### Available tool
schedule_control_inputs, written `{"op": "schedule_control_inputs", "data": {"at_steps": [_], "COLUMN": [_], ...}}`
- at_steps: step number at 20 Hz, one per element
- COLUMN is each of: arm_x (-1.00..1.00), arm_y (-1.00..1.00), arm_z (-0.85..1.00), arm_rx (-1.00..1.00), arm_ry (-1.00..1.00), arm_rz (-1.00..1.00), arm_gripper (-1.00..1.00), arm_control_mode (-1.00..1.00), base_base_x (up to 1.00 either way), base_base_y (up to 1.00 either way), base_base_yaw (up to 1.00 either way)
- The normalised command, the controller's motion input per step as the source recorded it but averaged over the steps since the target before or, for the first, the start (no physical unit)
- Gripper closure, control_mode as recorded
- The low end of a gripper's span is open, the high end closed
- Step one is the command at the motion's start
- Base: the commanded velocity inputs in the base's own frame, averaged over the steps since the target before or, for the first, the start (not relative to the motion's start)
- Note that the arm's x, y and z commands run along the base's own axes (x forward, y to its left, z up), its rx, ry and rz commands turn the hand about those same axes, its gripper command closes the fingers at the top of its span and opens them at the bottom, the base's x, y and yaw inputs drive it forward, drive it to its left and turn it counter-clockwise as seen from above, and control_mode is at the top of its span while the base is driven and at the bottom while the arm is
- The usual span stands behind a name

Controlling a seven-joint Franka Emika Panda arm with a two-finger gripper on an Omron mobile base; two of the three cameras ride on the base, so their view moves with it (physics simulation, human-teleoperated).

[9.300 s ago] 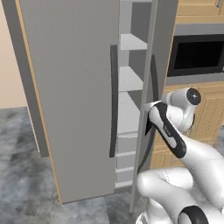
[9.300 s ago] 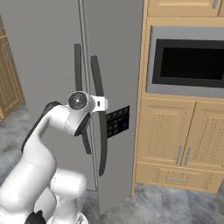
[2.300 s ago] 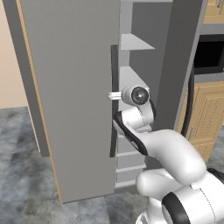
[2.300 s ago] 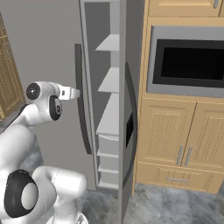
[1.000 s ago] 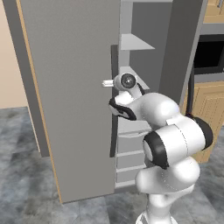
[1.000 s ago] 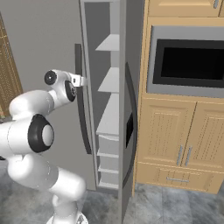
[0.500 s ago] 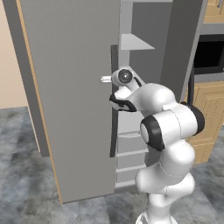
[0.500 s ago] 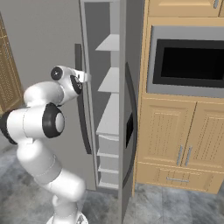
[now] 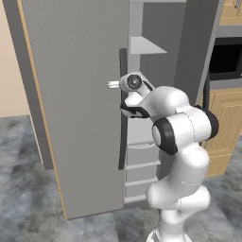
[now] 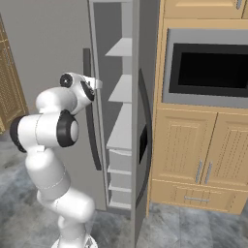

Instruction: Open the fridge, grab two sodas, and place both sodas inside the bowl with ice on the dining counter.

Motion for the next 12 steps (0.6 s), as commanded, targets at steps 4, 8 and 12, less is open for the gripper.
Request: {"op": "schedule_control_inputs", "data": {"at_steps": [4, 8, 12], "arm_x": [0.09, 0.01, 0.00], "arm_y": [0.00, 0.00, 0.00], "arm_z": [-0.02, 0.00, 0.00], "arm_rx": [0.00, 0.00, 0.00], "arm_ry": [0.03, 0.03, 0.00], "arm_rz": [0.02, 0.00, 0.00], "arm_gripper": [1.00, 1.00, 1.00], "arm_control_mode": [-1.00, -1.00, -1.00], "base_base_x": [0.00, 0.00, 0.00], "base_base_y": [0.00, 0.00, 0.00], "base_base_yaw": [0.00, 0.00, 0.00]}}
